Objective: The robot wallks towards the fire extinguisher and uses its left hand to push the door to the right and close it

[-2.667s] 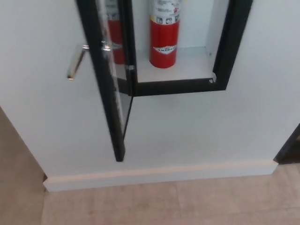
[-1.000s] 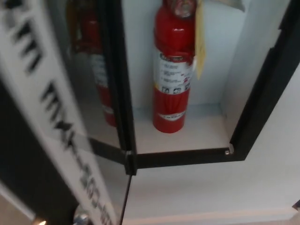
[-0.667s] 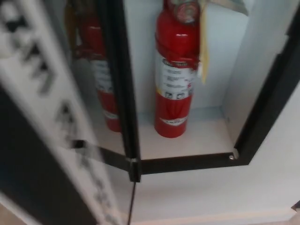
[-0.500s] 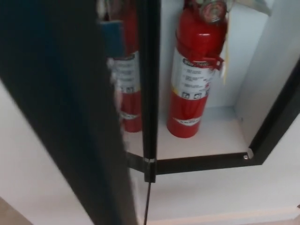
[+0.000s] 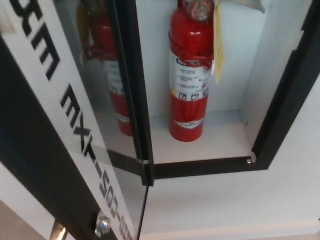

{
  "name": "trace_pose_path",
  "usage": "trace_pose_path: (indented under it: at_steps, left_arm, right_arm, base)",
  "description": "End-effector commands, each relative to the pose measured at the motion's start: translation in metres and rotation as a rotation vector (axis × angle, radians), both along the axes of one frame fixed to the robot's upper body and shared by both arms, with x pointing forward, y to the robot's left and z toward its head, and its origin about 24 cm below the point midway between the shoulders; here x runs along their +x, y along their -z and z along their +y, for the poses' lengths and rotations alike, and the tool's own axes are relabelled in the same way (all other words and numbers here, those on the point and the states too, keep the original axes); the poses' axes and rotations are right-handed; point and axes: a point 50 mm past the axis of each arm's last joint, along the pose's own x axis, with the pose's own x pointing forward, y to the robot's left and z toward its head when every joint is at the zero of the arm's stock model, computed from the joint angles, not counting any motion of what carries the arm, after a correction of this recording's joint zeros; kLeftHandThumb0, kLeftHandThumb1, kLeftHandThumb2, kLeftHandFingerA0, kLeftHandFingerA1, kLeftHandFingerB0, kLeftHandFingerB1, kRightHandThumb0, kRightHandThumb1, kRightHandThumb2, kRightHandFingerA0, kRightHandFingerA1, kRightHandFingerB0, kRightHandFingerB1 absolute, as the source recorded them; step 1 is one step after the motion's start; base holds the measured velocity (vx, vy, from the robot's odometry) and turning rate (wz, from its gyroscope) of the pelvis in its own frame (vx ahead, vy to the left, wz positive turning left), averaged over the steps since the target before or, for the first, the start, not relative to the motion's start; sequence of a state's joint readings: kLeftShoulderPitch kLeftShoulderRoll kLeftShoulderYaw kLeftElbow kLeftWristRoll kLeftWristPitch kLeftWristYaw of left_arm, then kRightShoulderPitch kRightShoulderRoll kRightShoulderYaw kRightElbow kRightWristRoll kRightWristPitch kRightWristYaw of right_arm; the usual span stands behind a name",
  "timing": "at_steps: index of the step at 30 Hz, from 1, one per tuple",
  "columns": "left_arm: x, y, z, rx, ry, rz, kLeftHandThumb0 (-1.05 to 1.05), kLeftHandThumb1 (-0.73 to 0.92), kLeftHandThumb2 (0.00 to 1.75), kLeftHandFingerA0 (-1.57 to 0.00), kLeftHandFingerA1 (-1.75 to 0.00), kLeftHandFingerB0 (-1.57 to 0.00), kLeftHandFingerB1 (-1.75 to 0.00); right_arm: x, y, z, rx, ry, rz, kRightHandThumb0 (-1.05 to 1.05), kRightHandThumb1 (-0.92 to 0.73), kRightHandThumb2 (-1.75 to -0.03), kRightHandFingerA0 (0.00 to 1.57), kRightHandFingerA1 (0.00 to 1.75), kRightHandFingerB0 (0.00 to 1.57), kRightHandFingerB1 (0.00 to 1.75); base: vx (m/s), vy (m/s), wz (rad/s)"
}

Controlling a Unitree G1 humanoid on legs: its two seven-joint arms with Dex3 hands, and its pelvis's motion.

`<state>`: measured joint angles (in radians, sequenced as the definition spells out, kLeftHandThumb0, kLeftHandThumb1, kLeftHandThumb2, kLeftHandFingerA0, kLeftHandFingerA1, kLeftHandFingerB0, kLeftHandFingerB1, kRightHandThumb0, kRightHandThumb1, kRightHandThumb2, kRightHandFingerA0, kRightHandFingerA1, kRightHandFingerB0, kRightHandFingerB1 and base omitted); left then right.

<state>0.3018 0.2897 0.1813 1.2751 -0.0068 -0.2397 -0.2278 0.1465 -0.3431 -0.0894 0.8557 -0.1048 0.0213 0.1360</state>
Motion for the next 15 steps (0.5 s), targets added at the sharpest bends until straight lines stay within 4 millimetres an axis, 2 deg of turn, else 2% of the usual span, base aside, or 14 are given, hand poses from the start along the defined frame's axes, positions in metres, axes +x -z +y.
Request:
trace_pose_path:
  at_steps: [1,5,6,8,9,14,15]
  left_arm:
    - [0.004,-0.004,0.006,0.014,0.010,-0.031,-0.61,0.55,0.58,-0.41,-0.43,-0.51,-0.36]
    - [0.009,-0.003,0.006,0.018,0.003,-0.034,-0.61,0.54,0.58,-0.41,-0.45,-0.55,-0.37]
    - [0.012,-0.003,0.007,0.011,-0.022,-0.047,-0.60,0.42,0.80,-0.30,-0.53,-0.48,-0.51]
    - [0.013,-0.003,0.007,0.007,-0.033,-0.052,-0.60,0.42,0.80,-0.30,-0.53,-0.48,-0.51]
    - [0.016,-0.004,0.009,0.017,-0.019,-0.060,-0.62,0.55,0.57,-0.30,-0.42,-0.35,-0.32]
    - [0.025,-0.009,0.018,0.044,0.004,-0.081,-0.61,0.54,0.57,-0.29,-0.43,-0.38,-0.32]
    - [0.027,-0.011,0.021,0.034,-0.010,-0.097,-0.58,0.54,0.57,-0.40,-0.45,-0.40,-0.33]
  right_arm:
    - [0.003,-0.002,-0.001,0.007,0.002,-0.027,-0.60,-0.44,-0.54,0.28,0.54,0.31,0.37]
    - [0.005,-0.002,-0.002,0.006,-0.004,-0.029,-0.61,-0.45,-0.55,0.29,0.53,0.29,0.36]
    - [0.006,-0.003,-0.002,-0.004,-0.002,-0.027,-0.61,-0.45,-0.54,0.28,0.53,0.31,0.36]
    - [0.006,-0.003,-0.003,-0.008,-0.001,-0.027,-0.61,-0.45,-0.54,0.28,0.53,0.31,0.36]
    - [0.007,-0.003,-0.003,-0.007,0.004,-0.026,-0.61,-0.45,-0.54,0.28,0.49,0.32,0.35]
    - [0.008,-0.003,-0.003,-0.008,0.010,-0.029,-0.61,-0.45,-0.54,0.29,0.52,0.31,0.36]
    - [0.009,-0.003,-0.004,-0.007,0.013,-0.030,-0.62,-0.45,-0.54,0.29,0.52,0.31,0.36]
  base:
    - [0.00,0.000,0.00]
    - [-0.03,0.025,-0.03]
    - [-0.05,0.133,-0.11]
    - [-0.07,0.219,-0.24]
    - [-0.08,0.251,0.12]
    - [-0.02,0.096,0.00]
    - [0.02,0.045,0.06]
